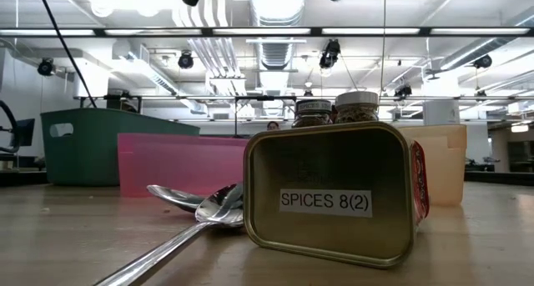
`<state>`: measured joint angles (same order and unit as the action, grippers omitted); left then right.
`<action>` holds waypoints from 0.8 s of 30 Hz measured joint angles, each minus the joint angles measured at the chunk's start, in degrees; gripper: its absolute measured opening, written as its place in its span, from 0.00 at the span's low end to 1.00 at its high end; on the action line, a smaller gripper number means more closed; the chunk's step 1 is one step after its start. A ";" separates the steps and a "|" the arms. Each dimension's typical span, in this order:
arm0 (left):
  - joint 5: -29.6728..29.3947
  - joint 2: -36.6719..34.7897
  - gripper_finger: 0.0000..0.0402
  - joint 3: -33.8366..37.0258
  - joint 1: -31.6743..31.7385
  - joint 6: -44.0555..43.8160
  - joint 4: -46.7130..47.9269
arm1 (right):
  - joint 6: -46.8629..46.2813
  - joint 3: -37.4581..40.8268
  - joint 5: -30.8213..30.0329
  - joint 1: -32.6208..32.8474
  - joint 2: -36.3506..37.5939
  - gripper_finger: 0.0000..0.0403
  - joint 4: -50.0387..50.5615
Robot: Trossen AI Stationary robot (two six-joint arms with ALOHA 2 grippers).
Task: Pick & Place Food Item
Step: Put the black spoon into the pink bin
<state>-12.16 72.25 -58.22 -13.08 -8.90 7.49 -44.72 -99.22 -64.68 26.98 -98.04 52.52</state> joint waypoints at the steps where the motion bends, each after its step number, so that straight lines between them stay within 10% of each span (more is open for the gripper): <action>1: 0.00 0.00 0.65 0.26 0.00 0.02 -0.05 | 3.18 -0.26 1.36 -0.39 0.00 0.03 -2.54; 24: 4.87 -1.22 0.65 0.50 -2.95 8.93 -14.72 | 46.03 -0.79 24.40 -3.38 -0.17 0.03 -42.86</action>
<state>-7.29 71.02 -57.72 -16.03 0.03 -7.23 1.32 -100.01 -40.27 23.60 -98.21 9.67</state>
